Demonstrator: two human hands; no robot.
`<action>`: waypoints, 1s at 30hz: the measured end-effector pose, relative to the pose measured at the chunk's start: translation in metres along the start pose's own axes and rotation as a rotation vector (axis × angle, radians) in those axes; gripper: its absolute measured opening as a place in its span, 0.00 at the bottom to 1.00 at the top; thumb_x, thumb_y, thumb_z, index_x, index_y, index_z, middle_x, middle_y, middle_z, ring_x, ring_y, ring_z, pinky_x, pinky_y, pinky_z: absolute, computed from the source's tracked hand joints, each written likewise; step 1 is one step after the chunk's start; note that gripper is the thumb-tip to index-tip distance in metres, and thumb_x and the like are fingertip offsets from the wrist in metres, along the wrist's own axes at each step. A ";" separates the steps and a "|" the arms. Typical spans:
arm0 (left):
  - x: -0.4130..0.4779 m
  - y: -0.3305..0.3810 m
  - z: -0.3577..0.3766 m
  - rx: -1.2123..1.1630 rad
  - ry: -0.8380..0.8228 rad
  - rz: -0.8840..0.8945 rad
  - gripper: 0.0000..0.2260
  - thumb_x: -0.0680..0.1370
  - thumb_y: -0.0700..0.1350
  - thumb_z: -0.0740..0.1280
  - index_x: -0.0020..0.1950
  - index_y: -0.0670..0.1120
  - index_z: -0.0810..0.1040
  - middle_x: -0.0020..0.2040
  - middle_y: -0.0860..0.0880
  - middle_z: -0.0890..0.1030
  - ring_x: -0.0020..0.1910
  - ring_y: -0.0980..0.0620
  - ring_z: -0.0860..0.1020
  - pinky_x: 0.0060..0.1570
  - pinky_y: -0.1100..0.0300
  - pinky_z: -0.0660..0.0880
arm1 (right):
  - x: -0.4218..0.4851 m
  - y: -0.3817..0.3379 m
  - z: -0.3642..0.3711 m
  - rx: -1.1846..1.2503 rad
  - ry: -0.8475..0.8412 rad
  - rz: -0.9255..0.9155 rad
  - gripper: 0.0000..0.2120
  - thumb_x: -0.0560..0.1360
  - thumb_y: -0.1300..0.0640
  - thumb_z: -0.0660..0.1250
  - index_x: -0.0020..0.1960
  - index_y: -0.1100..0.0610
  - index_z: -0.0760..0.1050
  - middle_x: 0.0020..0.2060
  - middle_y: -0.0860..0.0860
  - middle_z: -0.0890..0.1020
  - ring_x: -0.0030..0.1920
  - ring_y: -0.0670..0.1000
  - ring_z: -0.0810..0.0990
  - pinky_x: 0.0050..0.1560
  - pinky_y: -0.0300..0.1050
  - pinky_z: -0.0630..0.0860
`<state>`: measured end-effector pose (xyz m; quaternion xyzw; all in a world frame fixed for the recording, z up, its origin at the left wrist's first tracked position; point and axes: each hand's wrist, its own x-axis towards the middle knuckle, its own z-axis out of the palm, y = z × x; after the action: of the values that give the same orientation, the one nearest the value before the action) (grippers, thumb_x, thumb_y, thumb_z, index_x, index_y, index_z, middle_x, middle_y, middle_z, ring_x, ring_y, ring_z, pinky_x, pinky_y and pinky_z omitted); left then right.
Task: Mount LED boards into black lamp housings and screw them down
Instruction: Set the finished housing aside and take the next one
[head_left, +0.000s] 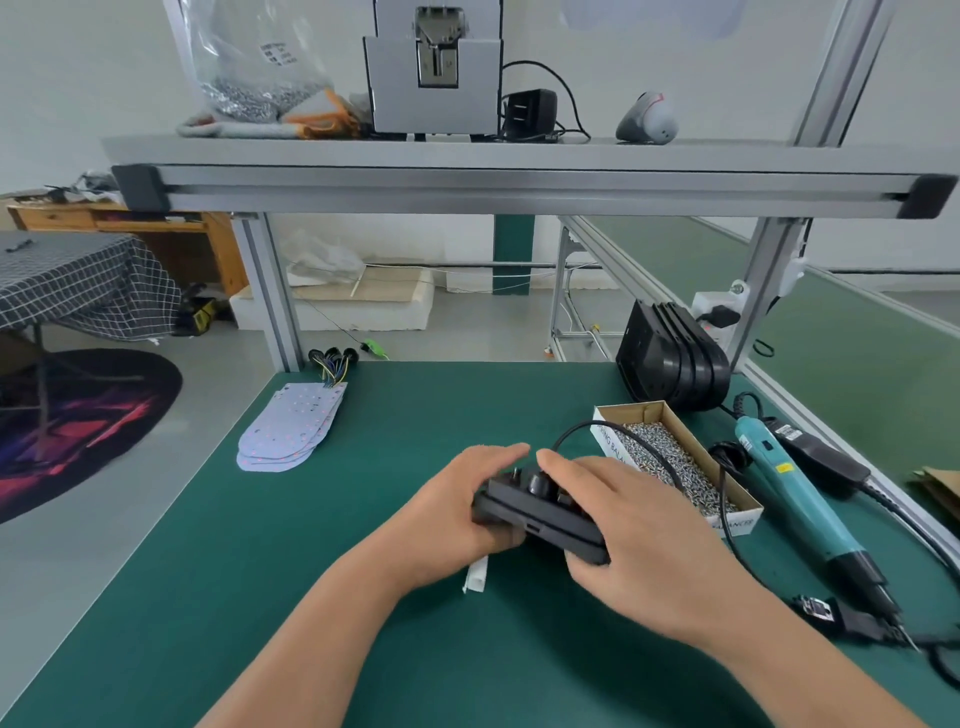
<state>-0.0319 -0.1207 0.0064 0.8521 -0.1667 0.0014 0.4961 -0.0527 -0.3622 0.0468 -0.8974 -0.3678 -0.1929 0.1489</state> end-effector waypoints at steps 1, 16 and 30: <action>0.000 0.000 0.000 0.055 -0.012 -0.045 0.32 0.73 0.45 0.78 0.74 0.60 0.74 0.66 0.58 0.77 0.66 0.57 0.77 0.67 0.59 0.75 | 0.001 0.002 -0.001 0.053 0.063 0.047 0.35 0.71 0.56 0.75 0.77 0.53 0.72 0.58 0.45 0.80 0.53 0.49 0.80 0.51 0.47 0.79; 0.005 0.017 0.013 -0.440 0.191 -0.114 0.11 0.79 0.41 0.68 0.54 0.53 0.88 0.44 0.55 0.87 0.33 0.60 0.77 0.32 0.69 0.69 | 0.012 0.032 -0.004 1.446 0.488 0.650 0.16 0.74 0.52 0.74 0.59 0.57 0.86 0.58 0.60 0.86 0.57 0.58 0.86 0.57 0.50 0.82; 0.001 0.005 0.022 -0.656 -0.043 -0.136 0.13 0.75 0.42 0.75 0.59 0.40 0.87 0.50 0.34 0.86 0.44 0.48 0.80 0.45 0.57 0.76 | 0.008 0.044 -0.012 1.441 0.422 0.664 0.13 0.72 0.53 0.73 0.54 0.59 0.86 0.49 0.60 0.87 0.48 0.60 0.88 0.43 0.52 0.85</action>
<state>-0.0354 -0.1416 -0.0006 0.6562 -0.1116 -0.1036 0.7391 -0.0188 -0.3919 0.0552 -0.5883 -0.0808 -0.0201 0.8043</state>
